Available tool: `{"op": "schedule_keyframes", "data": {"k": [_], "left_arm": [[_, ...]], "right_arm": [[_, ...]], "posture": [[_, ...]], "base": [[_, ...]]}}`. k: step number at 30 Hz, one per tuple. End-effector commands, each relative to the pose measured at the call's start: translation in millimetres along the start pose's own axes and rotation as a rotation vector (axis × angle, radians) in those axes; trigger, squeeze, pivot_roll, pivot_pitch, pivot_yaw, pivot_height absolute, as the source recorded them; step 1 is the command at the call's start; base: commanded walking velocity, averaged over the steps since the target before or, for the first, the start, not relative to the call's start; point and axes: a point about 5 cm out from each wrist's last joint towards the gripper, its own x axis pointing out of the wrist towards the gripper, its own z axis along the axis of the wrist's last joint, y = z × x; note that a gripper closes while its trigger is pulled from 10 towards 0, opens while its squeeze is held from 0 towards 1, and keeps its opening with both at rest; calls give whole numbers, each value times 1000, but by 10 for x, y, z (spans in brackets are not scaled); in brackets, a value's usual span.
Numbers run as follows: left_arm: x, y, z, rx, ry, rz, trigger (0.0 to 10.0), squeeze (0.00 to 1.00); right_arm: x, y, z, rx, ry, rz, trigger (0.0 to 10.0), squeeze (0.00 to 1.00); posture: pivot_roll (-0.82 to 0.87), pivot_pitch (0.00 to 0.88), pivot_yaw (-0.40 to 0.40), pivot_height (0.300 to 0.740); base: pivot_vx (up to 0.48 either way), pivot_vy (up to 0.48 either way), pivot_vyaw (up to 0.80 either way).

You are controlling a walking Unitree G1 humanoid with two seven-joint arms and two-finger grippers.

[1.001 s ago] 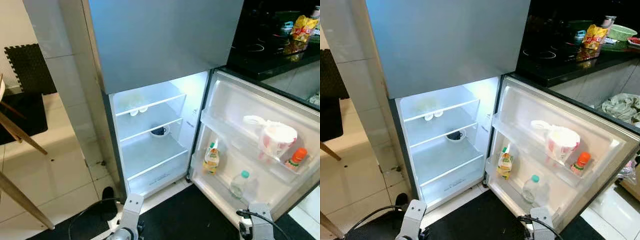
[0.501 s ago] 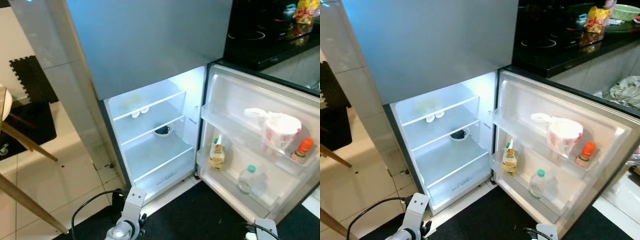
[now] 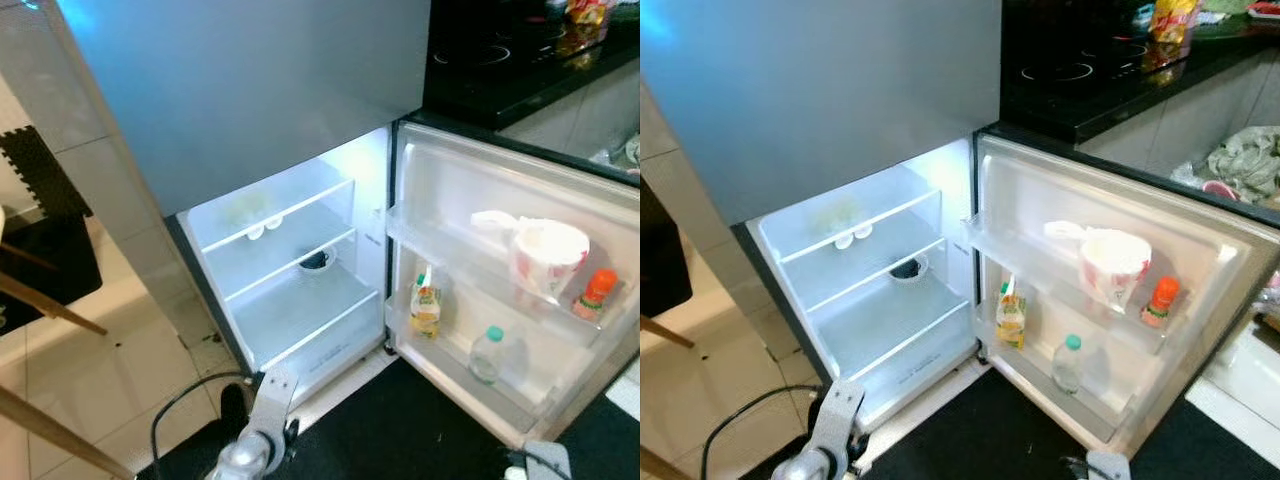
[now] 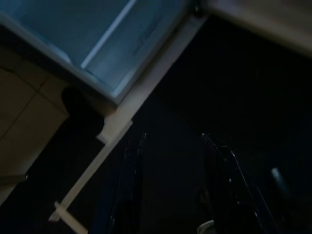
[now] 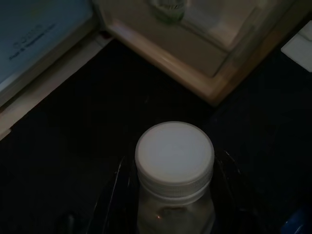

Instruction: Restocking fridge

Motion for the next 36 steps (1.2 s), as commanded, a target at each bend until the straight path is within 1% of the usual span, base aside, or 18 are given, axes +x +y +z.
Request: {"op": "schedule_keyframes", "data": {"k": [1,12,25,28,32,36], "left_arm": [[-23,54,-63,12,26,9,10000,0],[-26,111,-30,31,22,8,10000,0],[-20,105,-12,48,22,-5,10000,0],[-20,104,-13,48,22,-6,10000,0],[-26,86,-25,35,10,-23,10000,0],[-36,85,-51,39,12,-25,10000,0]], "right_arm": [[1,82,10,15,-13,17,10000,0],[-28,107,-65,33,0,13,10000,0],[-44,99,-107,37,9,9,10000,0],[-44,102,-104,35,6,12,10000,0],[-41,140,-98,13,5,44,10000,0],[-42,165,-101,-3,6,60,10000,0]], "posture": [[-132,48,111,726],[-131,47,124,726],[-133,49,130,726],[-131,48,129,726],[-132,50,127,726],[-132,50,127,726]], "base": [[274,0,-800],[275,0,-800],[271,0,-800],[261,0,0],[0,0,0],[0,0,0]]}}
